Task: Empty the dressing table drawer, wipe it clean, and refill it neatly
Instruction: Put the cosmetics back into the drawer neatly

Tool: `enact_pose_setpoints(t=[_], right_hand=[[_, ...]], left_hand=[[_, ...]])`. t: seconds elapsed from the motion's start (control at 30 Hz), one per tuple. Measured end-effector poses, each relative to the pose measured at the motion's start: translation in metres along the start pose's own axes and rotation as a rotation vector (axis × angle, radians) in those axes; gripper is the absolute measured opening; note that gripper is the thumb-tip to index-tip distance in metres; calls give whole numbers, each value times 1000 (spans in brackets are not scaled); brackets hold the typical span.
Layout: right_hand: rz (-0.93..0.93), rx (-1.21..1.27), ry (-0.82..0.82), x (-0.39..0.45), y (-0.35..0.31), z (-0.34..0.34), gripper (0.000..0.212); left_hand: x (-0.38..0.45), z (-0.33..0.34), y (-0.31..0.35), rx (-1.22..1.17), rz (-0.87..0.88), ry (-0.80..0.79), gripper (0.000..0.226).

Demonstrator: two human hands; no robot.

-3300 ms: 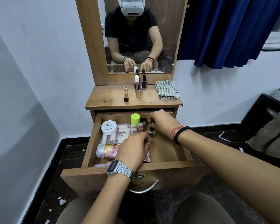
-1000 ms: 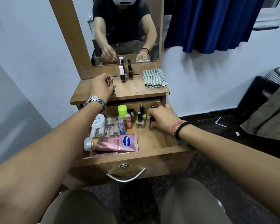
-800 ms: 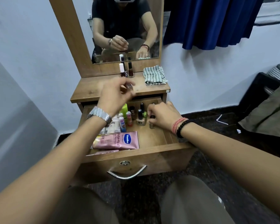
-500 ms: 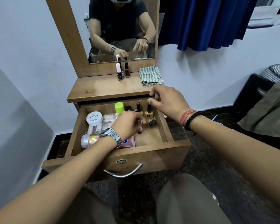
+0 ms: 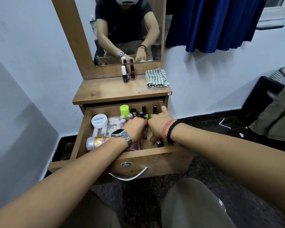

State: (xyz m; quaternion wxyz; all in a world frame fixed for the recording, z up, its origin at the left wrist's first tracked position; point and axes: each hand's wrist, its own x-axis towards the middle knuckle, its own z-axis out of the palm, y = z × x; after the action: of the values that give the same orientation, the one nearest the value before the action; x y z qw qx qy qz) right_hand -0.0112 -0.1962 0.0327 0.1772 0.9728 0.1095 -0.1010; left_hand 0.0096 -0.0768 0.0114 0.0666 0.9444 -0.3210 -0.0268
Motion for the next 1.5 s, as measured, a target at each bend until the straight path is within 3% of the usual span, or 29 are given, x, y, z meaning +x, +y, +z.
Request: enact_pose_setpoints(t=[0.07, 0.13, 0.23, 0.43, 0.77, 0.97, 1.23, 1.5], right_hand=[[17, -58, -93, 5, -8, 1, 54], [62, -46, -130, 9, -12, 5, 50], [138, 49, -70, 7, -15, 9, 30], [152, 95, 176, 1, -2, -3, 23], [82, 93, 202, 8, 19, 0, 16], [58, 98, 215, 7, 23, 0, 23], [0, 95, 302, -16, 34, -18, 24], [49, 444, 472, 2, 71, -68, 40]], left_hand=[[-1, -1, -1, 23, 4, -8, 26], [-2, -2, -2, 38, 13, -10, 26], [-5, -3, -2, 48, 14, -6, 26], [-10, -7, -6, 21, -9, -24, 32], [-21, -15, -13, 56, -1, 17, 40], [-26, -26, -16, 41, 10, 61, 43], [-37, -47, -17, 115, 35, 179, 25], [0, -95, -47, -117, -45, 484, 25]])
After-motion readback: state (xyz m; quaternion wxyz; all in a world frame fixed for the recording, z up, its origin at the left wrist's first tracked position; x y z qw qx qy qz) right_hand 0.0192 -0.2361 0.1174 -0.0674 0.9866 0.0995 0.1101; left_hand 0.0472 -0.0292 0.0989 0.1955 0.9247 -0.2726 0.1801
